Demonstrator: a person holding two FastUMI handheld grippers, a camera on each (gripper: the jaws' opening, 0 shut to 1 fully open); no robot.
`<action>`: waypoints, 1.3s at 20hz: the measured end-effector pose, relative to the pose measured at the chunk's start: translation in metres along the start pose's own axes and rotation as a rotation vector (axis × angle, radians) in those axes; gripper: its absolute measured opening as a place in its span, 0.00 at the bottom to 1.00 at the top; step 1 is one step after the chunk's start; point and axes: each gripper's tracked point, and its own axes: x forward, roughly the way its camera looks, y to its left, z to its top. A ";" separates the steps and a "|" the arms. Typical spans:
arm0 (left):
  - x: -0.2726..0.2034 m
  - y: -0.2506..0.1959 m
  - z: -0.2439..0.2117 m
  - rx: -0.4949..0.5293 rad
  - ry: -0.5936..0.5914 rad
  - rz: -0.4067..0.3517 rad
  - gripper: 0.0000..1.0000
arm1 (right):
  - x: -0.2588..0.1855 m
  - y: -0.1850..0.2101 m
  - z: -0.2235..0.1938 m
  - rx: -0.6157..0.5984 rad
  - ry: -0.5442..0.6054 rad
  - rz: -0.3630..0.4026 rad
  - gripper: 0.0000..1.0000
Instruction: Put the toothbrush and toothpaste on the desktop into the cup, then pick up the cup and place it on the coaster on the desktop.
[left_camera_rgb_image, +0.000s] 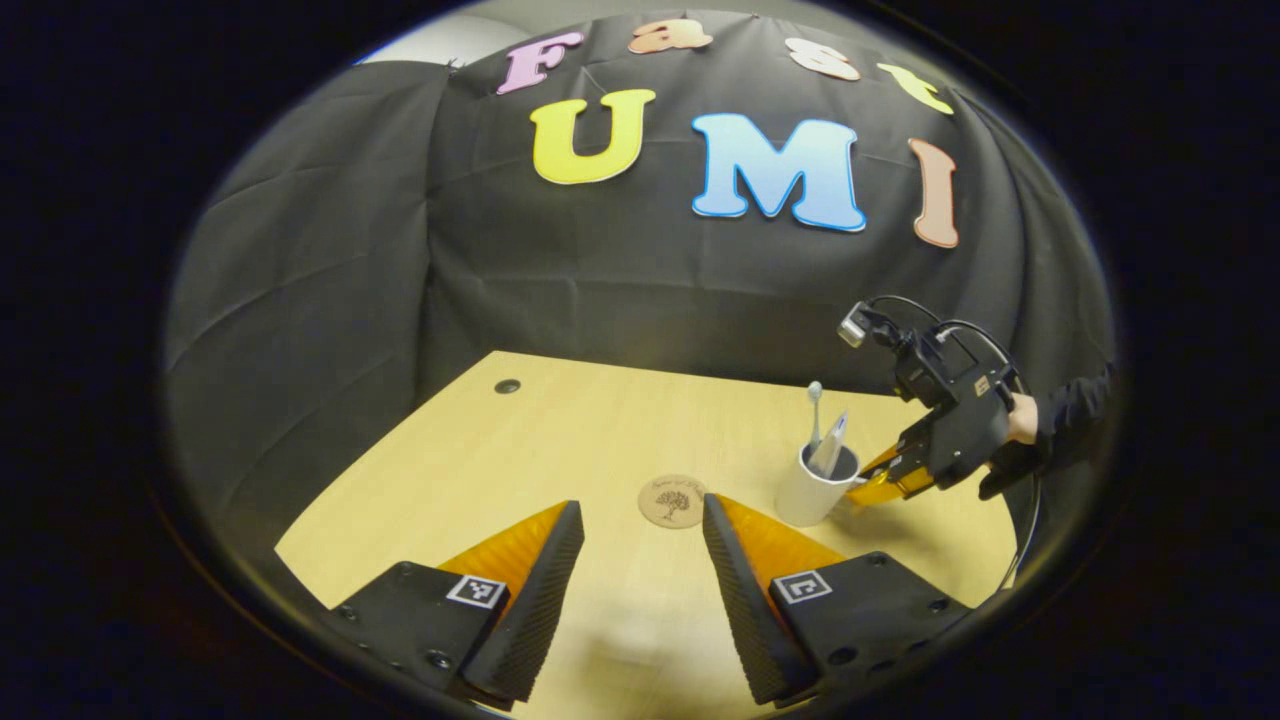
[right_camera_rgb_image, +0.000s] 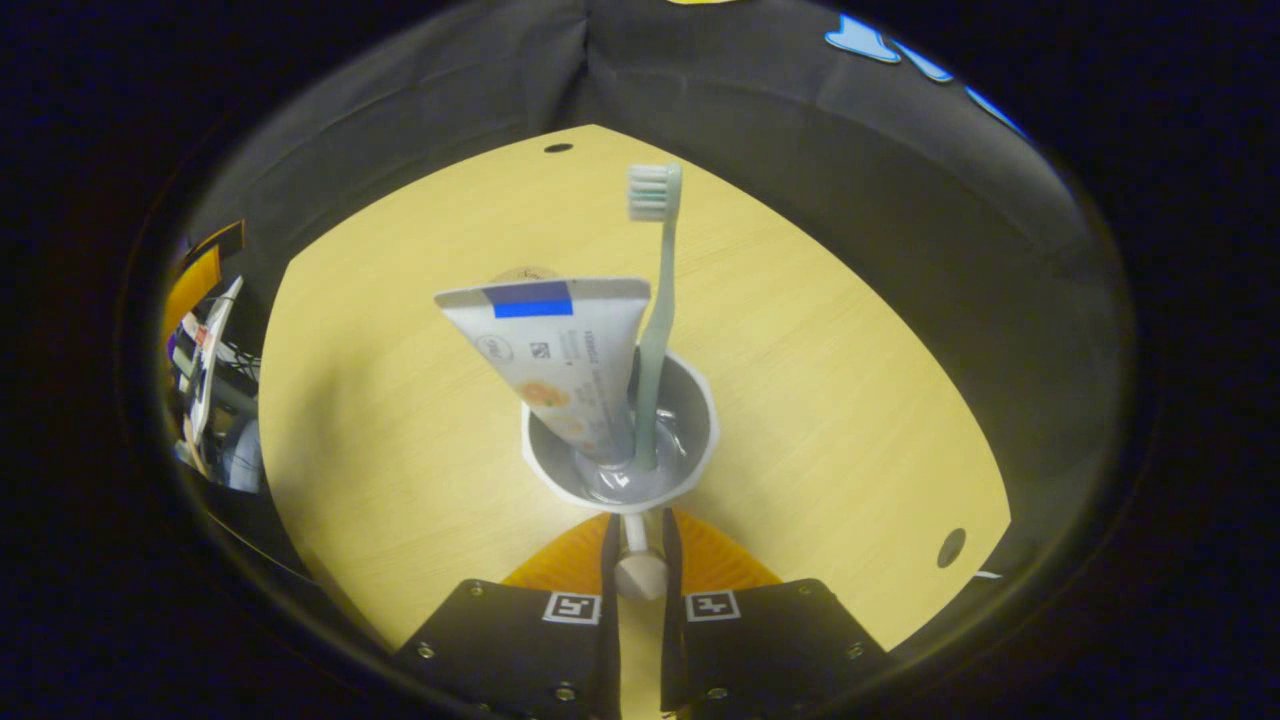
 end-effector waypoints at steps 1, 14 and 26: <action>0.002 0.000 0.000 0.002 -0.001 0.000 0.82 | -0.001 0.001 -0.001 0.004 -0.005 -0.002 0.16; 0.002 -0.001 -0.001 0.011 -0.005 0.010 0.82 | -0.011 0.020 0.009 0.101 -0.076 0.014 0.10; -0.011 0.011 0.001 0.001 -0.037 0.027 0.82 | -0.016 0.062 0.089 0.131 -0.216 0.060 0.10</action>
